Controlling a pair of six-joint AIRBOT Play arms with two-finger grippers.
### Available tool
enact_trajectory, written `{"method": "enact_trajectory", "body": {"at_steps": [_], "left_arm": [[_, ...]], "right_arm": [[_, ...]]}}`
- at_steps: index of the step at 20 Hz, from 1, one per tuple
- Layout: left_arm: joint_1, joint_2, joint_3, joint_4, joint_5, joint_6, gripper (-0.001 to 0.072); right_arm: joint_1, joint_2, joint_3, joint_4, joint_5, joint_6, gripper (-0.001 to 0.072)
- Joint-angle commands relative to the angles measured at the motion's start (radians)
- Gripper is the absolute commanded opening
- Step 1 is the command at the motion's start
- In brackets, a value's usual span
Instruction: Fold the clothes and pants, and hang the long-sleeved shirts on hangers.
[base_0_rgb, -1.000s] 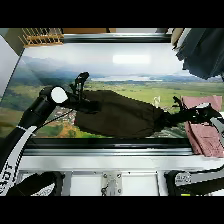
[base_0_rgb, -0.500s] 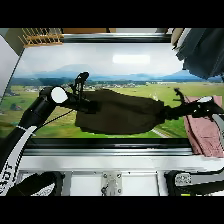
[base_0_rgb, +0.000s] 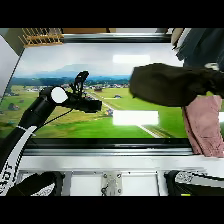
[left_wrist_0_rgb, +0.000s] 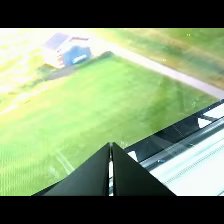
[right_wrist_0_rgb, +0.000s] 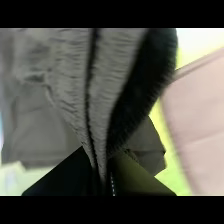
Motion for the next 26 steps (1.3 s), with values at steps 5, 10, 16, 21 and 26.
{"method": "enact_trajectory", "body": {"at_steps": [5,10,16,21,26], "left_arm": [[-0.001,0.000,0.000,0.000,0.003,0.000,0.0003],[-0.001,0.000,0.000,0.000,0.002,0.000,0.0003],[-0.001,0.000,0.001,-0.001,0.000,0.000,0.0003],[-0.001,0.000,0.001,-0.001,0.000,0.000,0.0003],[-0.001,0.000,0.000,0.000,-0.003,0.000,0.0003]], "right_arm": [[-0.178,0.135,0.028,-0.438,0.095,0.362,0.0020],[-0.177,0.188,-0.011,-0.444,0.277,0.360,0.0020],[-0.177,0.341,-0.199,-0.505,0.302,0.463,0.0021],[-0.177,0.431,-0.374,-0.512,0.303,0.505,0.0021],[-0.177,0.447,-0.432,-0.526,0.341,0.504,0.0035]]}}
